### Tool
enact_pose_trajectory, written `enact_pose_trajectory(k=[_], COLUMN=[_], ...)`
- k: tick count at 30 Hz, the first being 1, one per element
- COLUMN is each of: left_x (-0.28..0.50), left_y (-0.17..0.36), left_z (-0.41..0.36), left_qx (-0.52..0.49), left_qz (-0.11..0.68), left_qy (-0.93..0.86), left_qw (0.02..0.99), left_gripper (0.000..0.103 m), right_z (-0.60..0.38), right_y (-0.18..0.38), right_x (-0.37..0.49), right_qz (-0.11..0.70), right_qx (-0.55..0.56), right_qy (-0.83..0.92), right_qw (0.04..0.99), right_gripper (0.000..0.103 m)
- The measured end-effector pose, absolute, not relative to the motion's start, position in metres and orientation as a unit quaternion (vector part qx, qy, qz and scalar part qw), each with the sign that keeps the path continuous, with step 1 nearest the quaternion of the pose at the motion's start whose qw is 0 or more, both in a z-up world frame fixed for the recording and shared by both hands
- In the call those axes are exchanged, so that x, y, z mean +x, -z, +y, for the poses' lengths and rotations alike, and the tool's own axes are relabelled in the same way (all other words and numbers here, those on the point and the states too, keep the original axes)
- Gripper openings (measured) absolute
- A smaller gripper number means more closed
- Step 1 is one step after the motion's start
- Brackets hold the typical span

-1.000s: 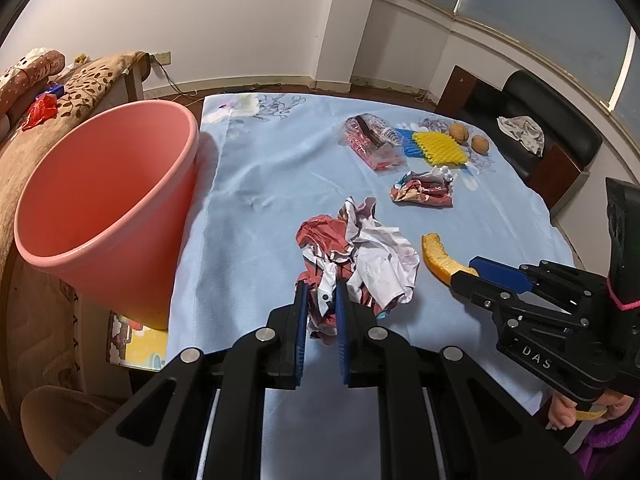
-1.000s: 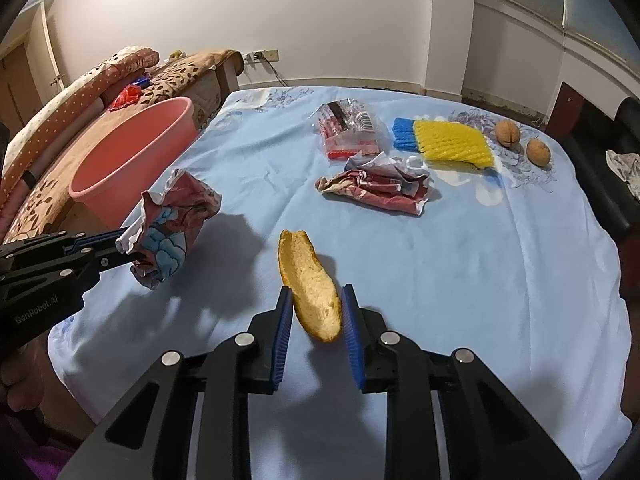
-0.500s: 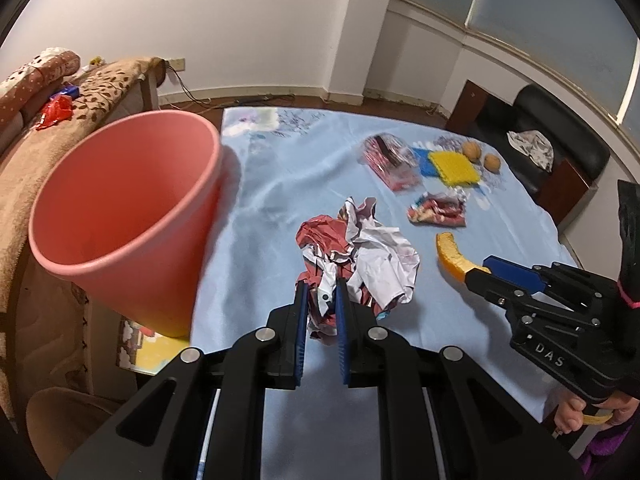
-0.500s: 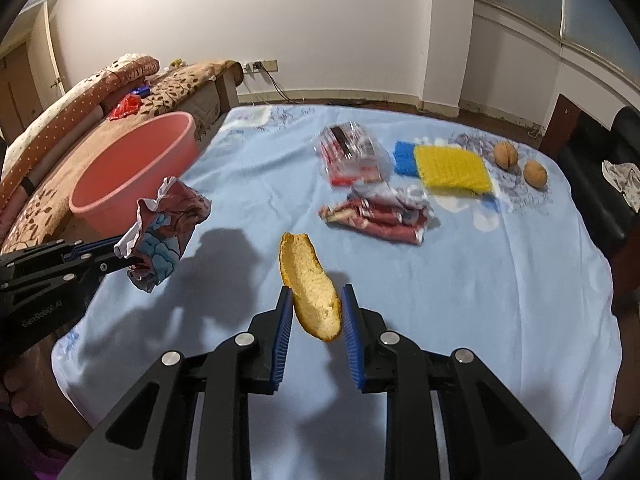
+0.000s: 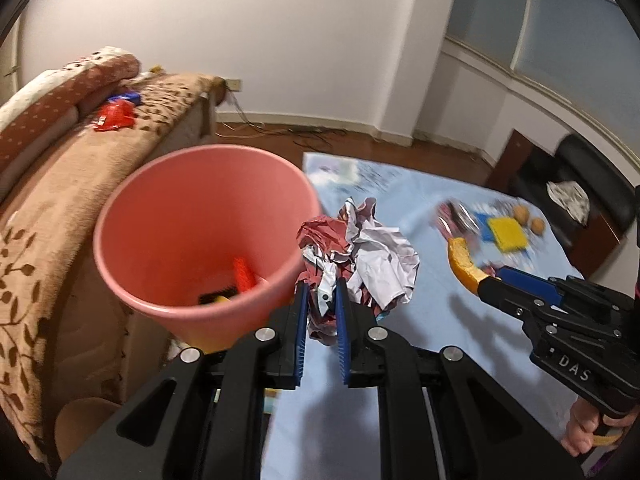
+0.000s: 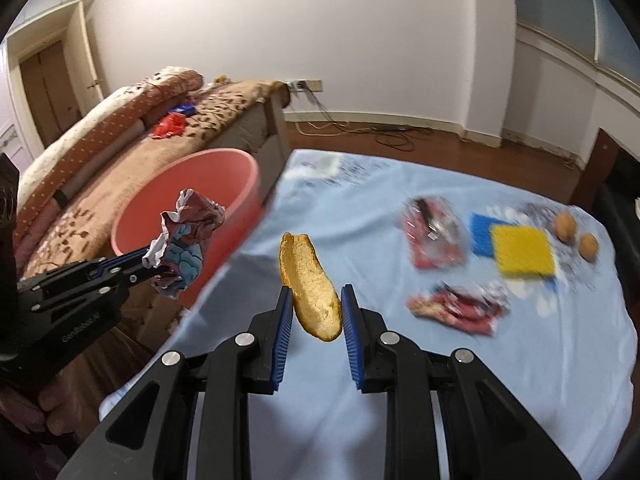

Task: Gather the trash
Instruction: 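Carry the crumpled paper and bread crust over the pink bucket, then open both grippers to drop the items into the pink bucket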

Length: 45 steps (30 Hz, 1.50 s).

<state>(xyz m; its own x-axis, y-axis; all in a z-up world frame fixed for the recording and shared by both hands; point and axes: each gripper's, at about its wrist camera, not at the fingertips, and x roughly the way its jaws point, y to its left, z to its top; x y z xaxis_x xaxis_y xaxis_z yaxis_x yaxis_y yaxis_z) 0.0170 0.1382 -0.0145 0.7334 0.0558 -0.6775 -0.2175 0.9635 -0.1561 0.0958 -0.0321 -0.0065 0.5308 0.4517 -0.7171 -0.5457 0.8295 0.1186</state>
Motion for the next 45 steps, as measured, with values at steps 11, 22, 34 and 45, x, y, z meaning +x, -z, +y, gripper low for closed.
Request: enact_pose_trajectory(k=[11, 22, 34, 45], left_x=[0.015, 0.017, 0.036, 0.041], left_y=[0.004, 0.011, 0.026, 0.026], left_z=[0.187, 0.222, 0.247, 0.249], left_qx=[-0.120, -0.135, -0.139, -0.124], left_qz=[0.337, 0.343, 0.362, 0.364], left_qy=[-0.153, -0.196, -0.212, -0.227], left_qw=[0.921, 0.909, 0.897, 0.895], left_gripper=[0.013, 0.013, 0.013, 0.013], right_z=[0.033, 0.090, 0.123, 0.135], right_y=[-0.013, -0.008, 0.012, 0.019], right_x=[0.111, 0.131, 0.150, 0.158], right_qz=[0.377, 0.394, 0.418, 0.425], right_qx=[-0.062, -0.069, -0.082, -0.084], right_qy=[-0.346, -0.370, -0.371, -0.375], right_qw=[0.857, 0.839, 0.825, 0.820], right_gripper=[0.024, 0.024, 0.024, 0.025])
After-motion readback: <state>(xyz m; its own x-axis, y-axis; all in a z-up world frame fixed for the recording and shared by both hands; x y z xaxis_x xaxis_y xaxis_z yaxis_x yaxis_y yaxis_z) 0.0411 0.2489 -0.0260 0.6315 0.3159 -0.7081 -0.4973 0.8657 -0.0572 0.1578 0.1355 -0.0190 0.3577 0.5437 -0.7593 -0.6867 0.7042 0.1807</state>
